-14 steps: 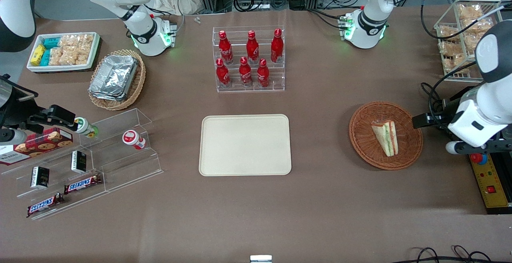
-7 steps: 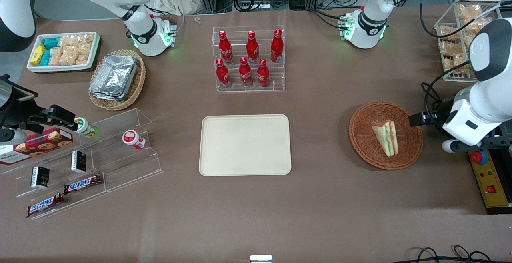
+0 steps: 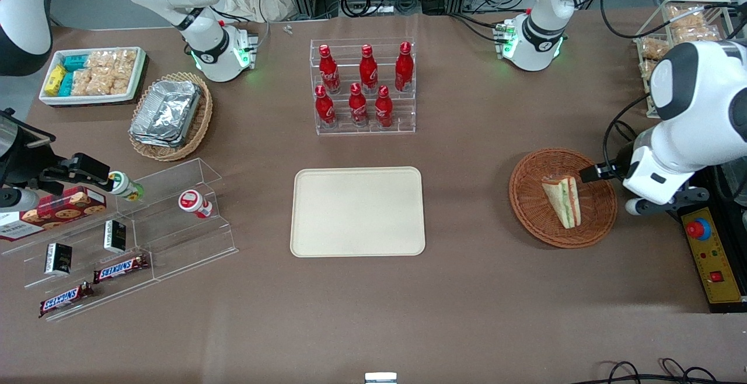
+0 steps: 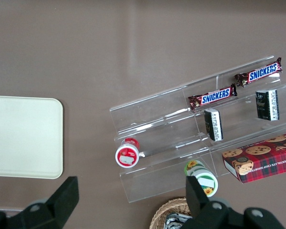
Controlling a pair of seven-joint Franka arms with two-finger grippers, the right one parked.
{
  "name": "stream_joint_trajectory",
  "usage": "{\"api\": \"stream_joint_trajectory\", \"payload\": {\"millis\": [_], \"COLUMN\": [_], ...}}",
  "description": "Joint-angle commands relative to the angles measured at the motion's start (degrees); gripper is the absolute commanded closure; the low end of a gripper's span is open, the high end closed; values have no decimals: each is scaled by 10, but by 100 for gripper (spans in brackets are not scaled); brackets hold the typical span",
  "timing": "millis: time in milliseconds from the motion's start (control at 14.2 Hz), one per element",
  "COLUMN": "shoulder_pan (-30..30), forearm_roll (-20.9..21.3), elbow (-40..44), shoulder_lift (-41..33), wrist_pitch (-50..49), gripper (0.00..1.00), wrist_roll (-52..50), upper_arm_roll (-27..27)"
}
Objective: Place sandwich from basket to tray
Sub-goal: 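Move the left gripper over the wrapped sandwich in the wicker basket, then lower the left gripper and close it on the sandwich's wrapped edge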
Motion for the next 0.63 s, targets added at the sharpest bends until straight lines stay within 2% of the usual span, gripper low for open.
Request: {"api": "stream_joint_trajectory", "payload": {"millis": [0,281,561], "shoulder_pan": [0,0,10], "forearm_roll": [8,5,1], "elbow": [-76,-155,-196], "shoulder_lift": [-30,-16,0], "wrist_pitch": [57,156,221], "gripper": [0,0,0], "wrist_roll": [-27,-72,-72], "upper_arm_roll": [1,2,3]}}
